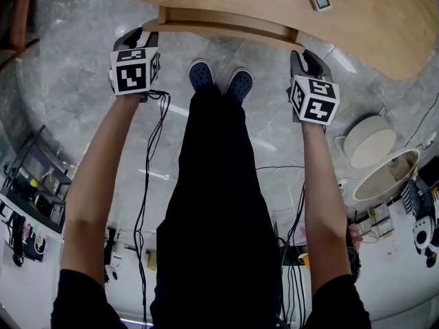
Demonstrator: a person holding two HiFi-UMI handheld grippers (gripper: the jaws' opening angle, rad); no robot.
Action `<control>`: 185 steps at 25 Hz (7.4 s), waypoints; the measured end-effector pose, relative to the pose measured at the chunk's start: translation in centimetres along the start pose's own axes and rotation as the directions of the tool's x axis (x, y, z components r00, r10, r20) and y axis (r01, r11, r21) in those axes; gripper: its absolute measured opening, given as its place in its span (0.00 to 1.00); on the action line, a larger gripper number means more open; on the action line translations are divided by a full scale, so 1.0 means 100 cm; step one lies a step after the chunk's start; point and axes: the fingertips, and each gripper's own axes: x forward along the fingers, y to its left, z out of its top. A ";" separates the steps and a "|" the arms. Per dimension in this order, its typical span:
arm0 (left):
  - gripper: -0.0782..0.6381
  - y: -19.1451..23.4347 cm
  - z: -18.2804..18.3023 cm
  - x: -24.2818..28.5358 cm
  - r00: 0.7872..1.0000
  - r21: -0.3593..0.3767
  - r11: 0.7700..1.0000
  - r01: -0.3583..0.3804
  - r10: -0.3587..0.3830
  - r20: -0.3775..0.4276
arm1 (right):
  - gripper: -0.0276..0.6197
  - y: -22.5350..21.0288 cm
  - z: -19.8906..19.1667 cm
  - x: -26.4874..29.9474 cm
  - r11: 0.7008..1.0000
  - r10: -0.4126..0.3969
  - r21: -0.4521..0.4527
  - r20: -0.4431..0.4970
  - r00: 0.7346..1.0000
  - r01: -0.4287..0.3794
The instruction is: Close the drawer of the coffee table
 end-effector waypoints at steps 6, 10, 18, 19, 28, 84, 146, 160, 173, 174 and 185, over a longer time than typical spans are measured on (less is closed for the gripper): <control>0.31 0.004 0.016 0.003 0.999 -0.013 1.000 -0.012 0.012 0.029 | 0.21 -0.006 0.013 0.005 0.998 0.004 0.064 0.018 1.000 -0.005; 0.31 0.004 0.018 0.004 0.999 -0.036 0.999 -0.016 0.017 0.046 | 0.21 -0.007 0.015 0.005 0.993 -0.006 0.117 0.032 0.999 0.002; 0.31 0.008 0.027 0.007 0.997 -0.092 0.995 -0.031 0.037 0.066 | 0.21 -0.011 0.023 0.009 0.972 -0.018 0.235 0.055 0.998 0.004; 0.31 0.008 0.029 0.007 0.997 -0.101 0.994 -0.034 0.041 0.069 | 0.21 -0.012 0.024 0.010 0.971 -0.021 0.239 0.057 0.998 0.007; 0.31 0.014 0.046 0.015 0.994 -0.123 0.992 -0.038 0.050 0.095 | 0.21 -0.017 0.040 0.018 0.964 -0.039 0.266 0.086 0.995 0.015; 0.22 -0.010 0.051 -0.018 0.950 -0.126 0.992 -0.004 0.043 0.309 | 0.17 -0.011 0.043 -0.011 0.902 -0.008 0.414 0.305 0.952 -0.125; 0.14 -0.135 0.044 -0.583 0.828 -0.115 0.983 0.143 -0.055 0.558 | 0.09 0.087 0.086 -0.528 0.957 0.204 0.124 0.355 0.912 -0.262; 0.14 -0.095 0.032 -0.626 0.799 -0.057 0.986 0.159 -0.095 0.594 | 0.09 0.138 0.072 -0.563 0.937 0.156 0.224 0.418 0.895 -0.268; 0.14 -0.105 0.043 -0.636 0.781 -0.002 0.976 0.218 -0.174 0.599 | 0.09 0.162 0.081 -0.581 0.969 0.114 0.157 0.401 0.909 -0.191; 0.14 -0.107 0.046 -0.637 0.780 -0.008 0.976 0.218 -0.170 0.603 | 0.09 0.160 0.082 -0.580 0.970 0.118 0.151 0.396 0.911 -0.191; 0.14 -0.144 0.054 -0.637 0.767 -0.032 0.977 0.212 -0.146 0.625 | 0.08 0.151 0.093 -0.580 0.975 0.185 0.046 0.370 0.911 -0.217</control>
